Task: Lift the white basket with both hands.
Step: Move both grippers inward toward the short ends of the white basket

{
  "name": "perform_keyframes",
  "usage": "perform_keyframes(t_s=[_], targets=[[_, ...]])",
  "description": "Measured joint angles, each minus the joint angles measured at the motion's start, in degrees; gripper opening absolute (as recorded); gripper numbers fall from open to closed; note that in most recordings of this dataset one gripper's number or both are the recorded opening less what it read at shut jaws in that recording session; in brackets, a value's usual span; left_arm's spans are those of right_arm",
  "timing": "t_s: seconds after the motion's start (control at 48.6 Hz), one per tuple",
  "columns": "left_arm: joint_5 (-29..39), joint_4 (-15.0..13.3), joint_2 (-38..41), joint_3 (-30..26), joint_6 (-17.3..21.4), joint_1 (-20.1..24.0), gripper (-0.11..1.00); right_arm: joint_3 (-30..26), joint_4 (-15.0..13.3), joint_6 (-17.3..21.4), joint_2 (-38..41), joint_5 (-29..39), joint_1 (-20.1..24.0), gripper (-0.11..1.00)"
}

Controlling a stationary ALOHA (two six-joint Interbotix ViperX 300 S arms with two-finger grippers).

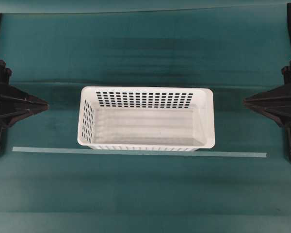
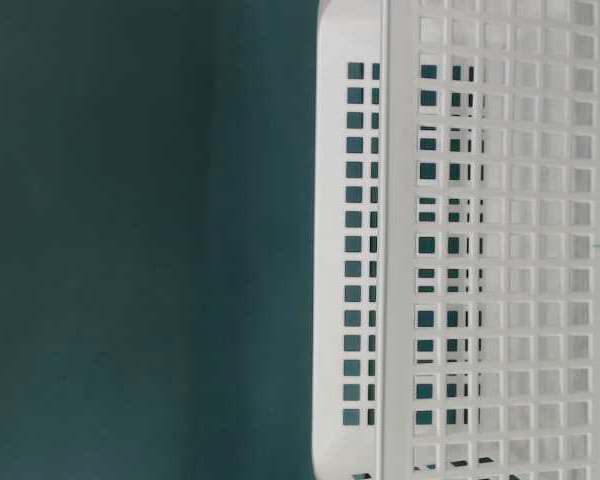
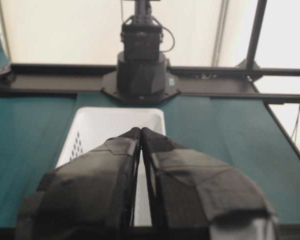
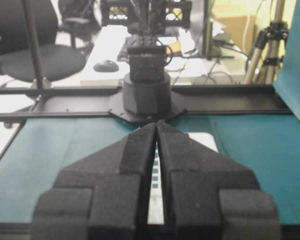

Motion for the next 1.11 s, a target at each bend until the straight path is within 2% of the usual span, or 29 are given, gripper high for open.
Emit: perform_keyframes(t_s=[0.041, 0.123, 0.185, 0.329, 0.411, 0.493, 0.596, 0.678, 0.74, 0.843, 0.904, 1.028, 1.11], targets=[[0.0, 0.26, 0.0, 0.0, -0.18, 0.0, 0.13, 0.09, 0.09, 0.18, -0.09, 0.0, 0.0, 0.14], [0.0, 0.53, 0.0, -0.09, -1.76, 0.0, 0.01, 0.09, 0.18, 1.05, -0.44, 0.0, 0.0, 0.05], [0.09, 0.62, 0.0, -0.26, -2.02, 0.0, -0.04, 0.09, 0.26, 1.85, -0.53, 0.0, 0.0, 0.02], [0.09, 0.7, 0.0, -0.88, -2.81, -0.09, -0.05, 0.09, 1.23, 6.24, -0.53, 0.79, -0.09, 0.02], [0.35, 0.7, 0.26, -1.76, -4.39, -0.09, -0.05, -0.53, 4.39, 10.99, -0.53, 3.16, -0.53, 0.02], [1.41, 0.7, 1.05, -2.9, -8.09, -0.09, -0.05, -2.2, 8.44, 16.61, -0.53, 8.17, -2.02, 0.02], [3.78, 0.7, 2.29, -4.92, -16.17, -0.09, -0.05, -5.36, 12.22, 23.03, 0.09, 17.93, -4.39, 0.02], [6.94, 0.7, 3.52, -6.94, -23.82, -0.18, -0.05, -8.09, 13.62, 28.48, 1.32, 25.93, -6.5, 0.02], [10.28, 0.7, 4.57, -8.7, -31.99, -0.18, -0.05, -10.2, 13.89, 33.22, 2.29, 31.29, -8.17, 0.02], [15.73, 0.7, 6.15, -11.43, -42.19, -0.18, -0.05, -13.97, 13.97, 41.48, 4.66, 38.58, -11.16, 0.02], [19.78, 0.62, 7.29, -13.27, -49.66, -0.18, -0.05, -15.56, 13.89, 45.79, 5.98, 41.75, -12.57, 0.02], [27.51, 0.7, 10.11, -16.26, -60.56, 0.0, -0.05, -17.4, 13.18, 53.17, 9.49, 47.37, -13.01, 0.02], [32.43, 0.7, 11.95, -17.84, -65.39, 0.18, -0.05, -18.37, 13.01, 57.22, 12.39, 50.63, -13.01, 0.02]])
